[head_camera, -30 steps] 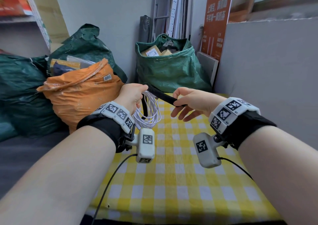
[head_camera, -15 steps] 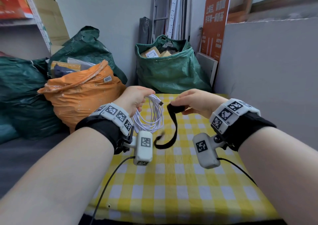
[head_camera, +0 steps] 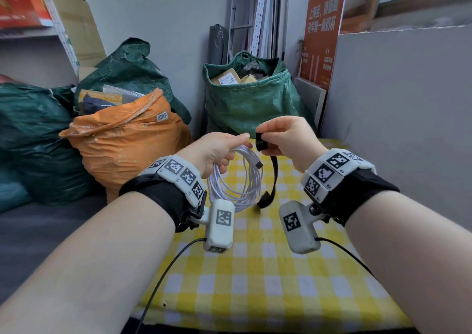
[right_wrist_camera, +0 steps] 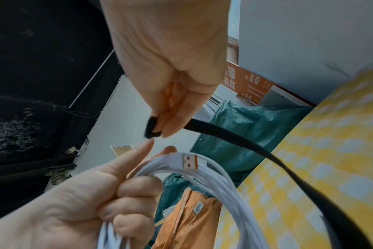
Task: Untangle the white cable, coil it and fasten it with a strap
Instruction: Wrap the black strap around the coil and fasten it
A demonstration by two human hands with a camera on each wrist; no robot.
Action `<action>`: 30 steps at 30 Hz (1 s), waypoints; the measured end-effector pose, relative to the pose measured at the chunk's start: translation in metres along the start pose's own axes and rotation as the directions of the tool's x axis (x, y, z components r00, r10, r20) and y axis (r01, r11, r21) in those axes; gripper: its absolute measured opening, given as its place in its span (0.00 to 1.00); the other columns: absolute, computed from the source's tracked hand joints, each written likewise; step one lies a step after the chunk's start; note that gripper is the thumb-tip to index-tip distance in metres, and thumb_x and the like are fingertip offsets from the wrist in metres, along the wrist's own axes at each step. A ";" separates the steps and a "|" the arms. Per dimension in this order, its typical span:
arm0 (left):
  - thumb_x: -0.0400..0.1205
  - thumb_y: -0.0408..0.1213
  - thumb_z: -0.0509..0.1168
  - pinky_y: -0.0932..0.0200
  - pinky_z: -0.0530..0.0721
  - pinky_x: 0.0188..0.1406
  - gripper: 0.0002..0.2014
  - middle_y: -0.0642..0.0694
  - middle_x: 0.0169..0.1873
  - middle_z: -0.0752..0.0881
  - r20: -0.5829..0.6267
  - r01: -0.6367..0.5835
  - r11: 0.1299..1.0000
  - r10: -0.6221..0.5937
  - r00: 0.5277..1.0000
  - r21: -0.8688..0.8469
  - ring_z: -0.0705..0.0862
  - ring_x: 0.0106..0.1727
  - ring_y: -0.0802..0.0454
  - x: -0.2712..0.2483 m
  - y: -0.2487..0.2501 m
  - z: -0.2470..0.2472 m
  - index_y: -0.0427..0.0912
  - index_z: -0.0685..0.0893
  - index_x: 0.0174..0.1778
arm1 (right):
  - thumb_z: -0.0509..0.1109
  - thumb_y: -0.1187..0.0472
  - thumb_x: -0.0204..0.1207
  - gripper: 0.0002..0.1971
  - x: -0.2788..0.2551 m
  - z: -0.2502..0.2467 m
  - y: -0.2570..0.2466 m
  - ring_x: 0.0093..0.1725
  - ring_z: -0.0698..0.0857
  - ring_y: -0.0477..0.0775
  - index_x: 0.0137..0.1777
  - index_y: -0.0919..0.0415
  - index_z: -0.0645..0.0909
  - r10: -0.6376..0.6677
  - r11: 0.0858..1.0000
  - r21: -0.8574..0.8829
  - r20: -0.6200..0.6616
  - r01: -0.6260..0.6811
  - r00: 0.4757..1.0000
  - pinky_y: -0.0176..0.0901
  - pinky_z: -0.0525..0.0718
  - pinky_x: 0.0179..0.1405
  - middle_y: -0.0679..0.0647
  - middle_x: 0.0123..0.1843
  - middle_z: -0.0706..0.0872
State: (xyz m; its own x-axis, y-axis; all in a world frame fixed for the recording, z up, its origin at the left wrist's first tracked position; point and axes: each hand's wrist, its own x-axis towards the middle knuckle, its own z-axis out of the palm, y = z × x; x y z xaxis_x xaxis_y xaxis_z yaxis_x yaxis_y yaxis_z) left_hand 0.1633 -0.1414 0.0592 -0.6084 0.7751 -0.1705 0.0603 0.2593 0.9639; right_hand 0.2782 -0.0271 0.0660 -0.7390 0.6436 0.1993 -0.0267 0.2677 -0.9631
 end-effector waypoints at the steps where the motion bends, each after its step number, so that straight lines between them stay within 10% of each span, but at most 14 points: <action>1: 0.83 0.52 0.63 0.68 0.56 0.15 0.14 0.54 0.16 0.60 -0.001 0.013 1.000 -0.013 1.000 -0.015 0.55 0.16 0.58 -0.001 0.001 0.001 0.45 0.80 0.41 | 0.69 0.75 0.76 0.11 -0.002 0.002 -0.001 0.31 0.87 0.51 0.38 0.58 0.85 0.002 1.000 0.021 0.050 -0.003 0.999 0.40 0.89 0.31 0.57 0.37 0.87; 9: 0.81 0.43 0.67 0.67 0.52 0.16 0.09 0.55 0.14 0.59 0.066 0.061 0.971 -0.046 0.997 -0.232 0.54 0.13 0.61 -0.005 -0.001 0.001 0.47 0.78 0.37 | 0.76 0.73 0.69 0.13 -0.007 0.007 -0.001 0.33 0.88 0.52 0.49 0.55 0.85 -0.033 0.992 -0.119 0.136 0.050 0.990 0.43 0.90 0.37 0.53 0.51 0.88; 14: 0.82 0.33 0.64 0.69 0.55 0.12 0.05 0.55 0.13 0.59 0.072 0.071 0.952 -0.051 0.996 -0.299 0.56 0.12 0.61 -0.006 0.001 0.001 0.46 0.83 0.42 | 0.81 0.62 0.65 0.16 -0.001 0.007 0.001 0.34 0.77 0.33 0.49 0.49 0.81 -0.165 0.894 -0.403 0.114 0.197 0.980 0.30 0.74 0.37 0.42 0.48 0.86; 17: 0.82 0.32 0.64 0.68 0.54 0.14 0.06 0.55 0.13 0.59 0.078 0.067 0.943 -0.044 0.996 -0.326 0.56 0.12 0.62 -0.009 0.004 0.001 0.47 0.82 0.41 | 0.79 0.59 0.67 0.16 0.001 0.007 0.003 0.35 0.80 0.42 0.52 0.48 0.79 -0.106 0.919 -0.361 0.161 0.158 0.981 0.36 0.76 0.39 0.48 0.47 0.88; 24: 0.83 0.32 0.62 0.67 0.52 0.15 0.07 0.55 0.12 0.61 0.101 0.028 0.931 0.010 0.995 -0.364 0.57 0.11 0.62 -0.010 0.000 0.002 0.45 0.80 0.40 | 0.71 0.56 0.77 0.07 -0.001 0.006 0.003 0.27 0.77 0.41 0.48 0.59 0.85 -0.074 0.872 -0.446 0.289 0.203 0.954 0.30 0.73 0.29 0.53 0.36 0.85; 30: 0.83 0.35 0.63 0.68 0.55 0.15 0.09 0.55 0.14 0.61 0.102 0.011 0.964 0.016 0.995 -0.265 0.57 0.13 0.62 -0.008 0.004 0.001 0.45 0.77 0.36 | 0.68 0.59 0.79 0.13 0.004 0.008 0.005 0.27 0.81 0.45 0.53 0.71 0.82 -0.065 0.889 -0.423 0.264 0.176 0.962 0.42 0.87 0.39 0.51 0.31 0.80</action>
State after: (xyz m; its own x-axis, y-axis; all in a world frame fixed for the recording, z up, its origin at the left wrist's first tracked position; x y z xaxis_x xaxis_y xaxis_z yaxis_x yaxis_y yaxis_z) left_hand 0.1694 -0.1458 0.0636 -0.5234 0.8340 -0.1747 -0.1589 0.1059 0.9816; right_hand 0.2697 -0.0290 0.0602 -0.8872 0.4124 0.2066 0.1310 0.6547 -0.7445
